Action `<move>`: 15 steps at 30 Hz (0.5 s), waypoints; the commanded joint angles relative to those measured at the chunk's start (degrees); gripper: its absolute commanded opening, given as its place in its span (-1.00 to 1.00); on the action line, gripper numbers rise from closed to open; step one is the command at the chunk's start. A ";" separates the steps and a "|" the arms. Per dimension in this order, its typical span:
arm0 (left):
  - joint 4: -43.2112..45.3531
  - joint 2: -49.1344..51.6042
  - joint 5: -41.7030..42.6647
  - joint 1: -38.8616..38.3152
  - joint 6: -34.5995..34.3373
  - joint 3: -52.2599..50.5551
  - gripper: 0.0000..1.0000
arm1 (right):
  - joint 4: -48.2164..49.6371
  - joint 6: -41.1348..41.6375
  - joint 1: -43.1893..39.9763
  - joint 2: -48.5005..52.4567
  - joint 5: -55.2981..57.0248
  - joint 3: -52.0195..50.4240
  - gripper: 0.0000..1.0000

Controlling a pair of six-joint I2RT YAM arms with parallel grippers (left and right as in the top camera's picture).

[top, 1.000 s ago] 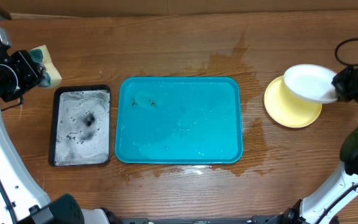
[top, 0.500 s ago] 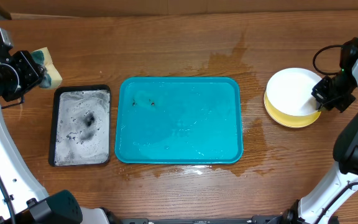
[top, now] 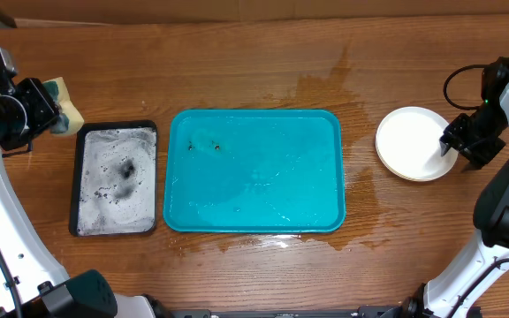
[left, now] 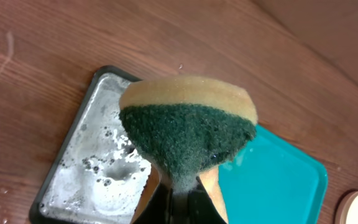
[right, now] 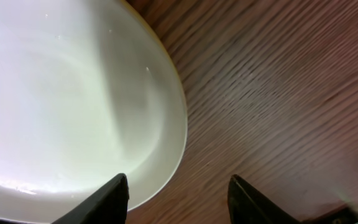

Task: Clean dirty plates on tray and stack at the side
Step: 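Release the white plate and lower the sponge into the black basin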

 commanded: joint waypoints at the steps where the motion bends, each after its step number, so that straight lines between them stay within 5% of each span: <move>1: -0.52 0.81 -2.71 -0.55 -0.15 0.50 -0.92 | 0.13 -3.61 0.22 -2.16 -5.25 -0.35 0.12; 8: -0.52 1.68 -8.00 -1.68 -0.22 -6.88 -0.92 | 1.97 -8.46 2.25 -2.16 -17.40 -0.33 0.13; 15: 4.90 4.83 -8.31 -2.25 -0.57 -17.99 -0.92 | 3.39 -9.55 8.83 -2.16 -17.07 -0.33 0.14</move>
